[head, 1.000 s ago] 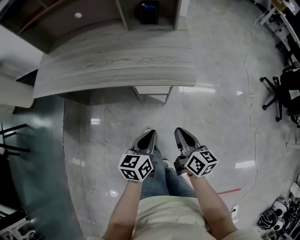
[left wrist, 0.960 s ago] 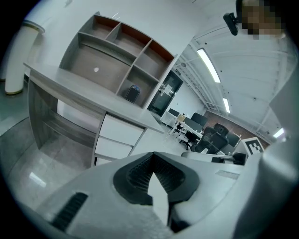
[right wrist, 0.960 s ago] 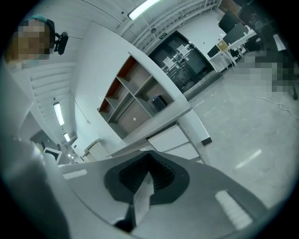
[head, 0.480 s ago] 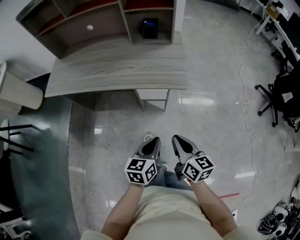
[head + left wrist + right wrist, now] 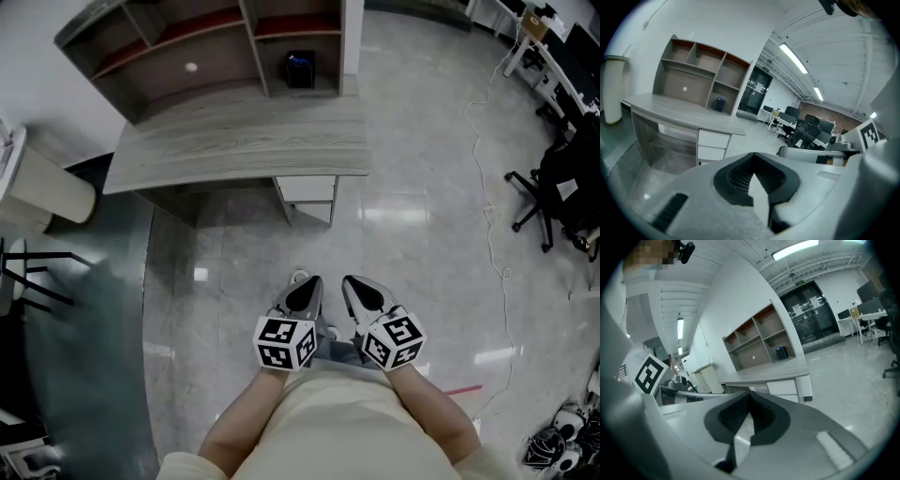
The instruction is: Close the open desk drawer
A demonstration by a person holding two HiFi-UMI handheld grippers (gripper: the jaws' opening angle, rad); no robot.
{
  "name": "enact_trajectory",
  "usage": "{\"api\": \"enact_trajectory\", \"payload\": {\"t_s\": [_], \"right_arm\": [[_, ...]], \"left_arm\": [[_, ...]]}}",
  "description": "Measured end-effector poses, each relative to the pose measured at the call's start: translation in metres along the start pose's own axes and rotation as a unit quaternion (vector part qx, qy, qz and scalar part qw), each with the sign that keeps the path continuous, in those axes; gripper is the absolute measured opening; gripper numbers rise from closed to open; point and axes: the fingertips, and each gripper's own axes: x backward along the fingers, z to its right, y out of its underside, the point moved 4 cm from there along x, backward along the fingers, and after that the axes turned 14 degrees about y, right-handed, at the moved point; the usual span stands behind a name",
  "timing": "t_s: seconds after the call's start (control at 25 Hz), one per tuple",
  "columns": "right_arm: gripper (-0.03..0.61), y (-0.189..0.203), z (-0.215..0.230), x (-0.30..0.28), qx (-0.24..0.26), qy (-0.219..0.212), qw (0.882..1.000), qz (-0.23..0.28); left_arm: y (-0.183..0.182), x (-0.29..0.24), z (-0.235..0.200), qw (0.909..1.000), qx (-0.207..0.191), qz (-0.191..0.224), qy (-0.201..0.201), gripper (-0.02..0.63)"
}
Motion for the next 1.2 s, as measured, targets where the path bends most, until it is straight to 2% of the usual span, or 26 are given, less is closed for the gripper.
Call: {"api": "enact_trajectory", "payload": {"t_s": [0.16, 0.44, 0.72, 1.2], "right_arm": [[0.0, 0.0, -0.019, 0.013, 0.033, -0.007, 0.999, 0.013], [0.0, 0.006, -0.046, 0.037, 0.075, -0.025, 0.996, 0.032], [0.0, 0.011, -0.049, 0.045, 0.092, -0.032, 0.995, 0.03], [0.0, 0.005, -0.048, 0.047, 0.098, -0.027, 0.994, 0.035]], "left_arm": [[0.002, 0.016, 0.011, 0.9998, -0.02, -0.003, -0.006, -0.003], [0.018, 0.045, 0.029, 0.9993, -0.032, 0.003, -0.018, -0.003], [0.025, 0.053, 0.039, 0.9989, -0.037, 0.014, -0.026, -0.003], [0.017, 0.053, 0.039, 0.9982, -0.047, 0.017, -0.034, -0.003]]}}
